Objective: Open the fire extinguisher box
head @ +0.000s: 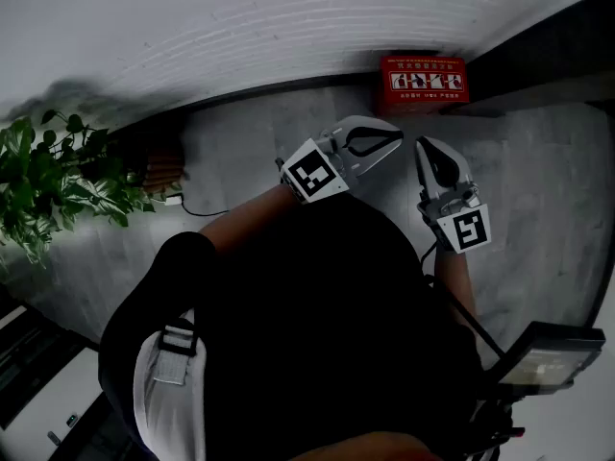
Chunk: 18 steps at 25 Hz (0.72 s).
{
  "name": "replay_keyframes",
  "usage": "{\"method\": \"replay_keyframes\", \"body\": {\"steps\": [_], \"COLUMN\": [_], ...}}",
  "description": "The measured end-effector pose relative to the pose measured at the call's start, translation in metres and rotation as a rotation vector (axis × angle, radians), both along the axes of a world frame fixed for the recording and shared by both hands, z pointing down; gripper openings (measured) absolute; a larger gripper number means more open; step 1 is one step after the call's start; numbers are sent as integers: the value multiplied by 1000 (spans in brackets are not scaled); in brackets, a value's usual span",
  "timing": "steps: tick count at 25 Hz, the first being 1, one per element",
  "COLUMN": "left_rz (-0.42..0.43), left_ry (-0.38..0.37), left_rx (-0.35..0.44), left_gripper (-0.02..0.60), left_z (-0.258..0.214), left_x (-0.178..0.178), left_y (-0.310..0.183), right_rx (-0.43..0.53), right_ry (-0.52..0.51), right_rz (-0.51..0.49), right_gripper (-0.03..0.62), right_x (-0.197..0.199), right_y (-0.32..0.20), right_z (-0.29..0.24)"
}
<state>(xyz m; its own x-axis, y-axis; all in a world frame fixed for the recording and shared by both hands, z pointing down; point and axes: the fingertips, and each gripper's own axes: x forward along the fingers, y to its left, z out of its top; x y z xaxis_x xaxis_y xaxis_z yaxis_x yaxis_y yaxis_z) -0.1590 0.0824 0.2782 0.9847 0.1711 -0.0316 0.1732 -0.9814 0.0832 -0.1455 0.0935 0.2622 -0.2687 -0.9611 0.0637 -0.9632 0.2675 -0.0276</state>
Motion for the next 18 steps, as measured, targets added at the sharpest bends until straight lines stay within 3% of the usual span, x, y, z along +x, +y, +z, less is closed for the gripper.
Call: {"method": "replay_keyframes", "body": {"steps": [6,11,15,18], "left_rz": [25,-8,-57,-105], "left_ry": [2,9,-17,-25], "left_rx": [67,10,36,13], "left_gripper": [2,2,2,2], "left_z": [7,7,9,8], "left_x": [5,24,51,79], "left_y": [-24,-40,-47,-46], "right_rx": [4,-14,-6,5], "right_ry": [-25,-22,-22,-25], "right_rz": [18,-5,-49,-94], "right_gripper": [9,9,9,9], "right_x": [7,27,55,85], "right_y": [-34,-52,-57,-55], "right_z": [3,8,11,12]}}
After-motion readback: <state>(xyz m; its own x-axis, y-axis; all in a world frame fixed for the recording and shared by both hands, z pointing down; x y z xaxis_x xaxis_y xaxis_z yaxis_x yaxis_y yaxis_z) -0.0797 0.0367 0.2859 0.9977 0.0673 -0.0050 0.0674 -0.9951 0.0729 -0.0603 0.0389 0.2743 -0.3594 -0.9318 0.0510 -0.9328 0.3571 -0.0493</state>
